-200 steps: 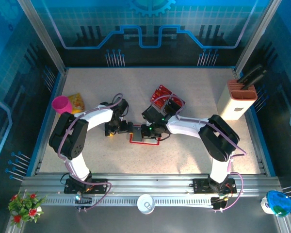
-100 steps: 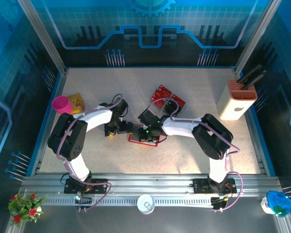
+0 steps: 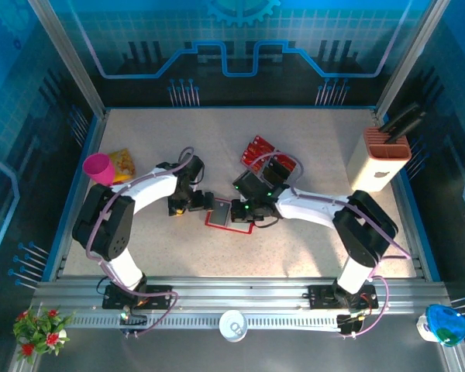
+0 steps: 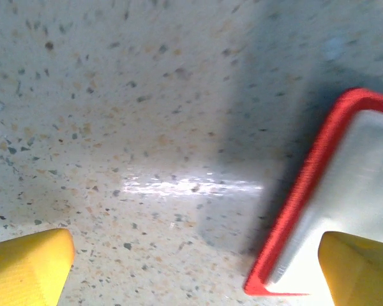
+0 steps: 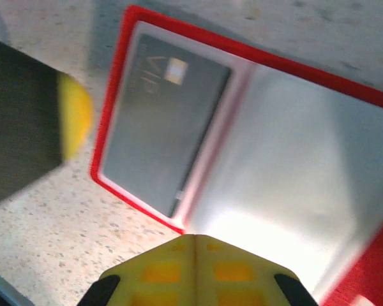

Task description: Put the credit cards into the card holder

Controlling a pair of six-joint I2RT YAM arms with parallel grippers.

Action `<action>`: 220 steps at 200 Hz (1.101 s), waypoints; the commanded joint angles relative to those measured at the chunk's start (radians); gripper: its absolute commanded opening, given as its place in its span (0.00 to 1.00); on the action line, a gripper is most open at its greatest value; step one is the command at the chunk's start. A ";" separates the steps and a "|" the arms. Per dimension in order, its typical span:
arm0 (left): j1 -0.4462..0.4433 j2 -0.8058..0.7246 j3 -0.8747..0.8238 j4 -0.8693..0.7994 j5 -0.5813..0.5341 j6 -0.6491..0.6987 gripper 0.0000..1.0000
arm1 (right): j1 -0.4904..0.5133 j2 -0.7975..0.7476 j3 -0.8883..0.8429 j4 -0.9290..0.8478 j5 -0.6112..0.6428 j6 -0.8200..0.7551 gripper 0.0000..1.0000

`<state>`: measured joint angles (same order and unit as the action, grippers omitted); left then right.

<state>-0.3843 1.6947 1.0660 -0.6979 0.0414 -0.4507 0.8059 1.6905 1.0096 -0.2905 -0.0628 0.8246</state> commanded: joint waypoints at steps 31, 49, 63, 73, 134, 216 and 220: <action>-0.028 -0.056 0.115 -0.055 0.086 0.038 0.99 | -0.077 -0.079 -0.124 -0.002 0.050 0.013 0.00; -0.052 -0.047 0.133 -0.053 0.098 0.036 0.99 | -0.107 -0.091 -0.167 -0.012 0.057 -0.007 0.00; -0.071 -0.036 0.144 -0.049 0.105 0.034 0.99 | -0.129 -0.094 -0.172 -0.023 0.060 -0.025 0.00; -0.085 -0.027 0.149 -0.045 0.110 0.030 0.99 | -0.145 -0.096 -0.172 -0.030 0.058 -0.035 0.00; -0.144 0.006 0.122 0.002 0.130 -0.004 0.99 | -0.162 -0.117 -0.094 -0.017 0.002 -0.034 0.00; -0.157 0.031 0.059 0.049 0.106 -0.003 0.99 | -0.114 0.030 0.036 -0.015 -0.005 -0.021 0.00; -0.157 0.032 0.057 0.050 0.104 -0.002 0.99 | -0.112 0.039 0.041 -0.016 -0.003 -0.021 0.00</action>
<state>-0.5323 1.7088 1.1461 -0.6590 0.1474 -0.4465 0.6727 1.6730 1.0134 -0.2909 -0.0612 0.7933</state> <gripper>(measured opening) 0.992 0.058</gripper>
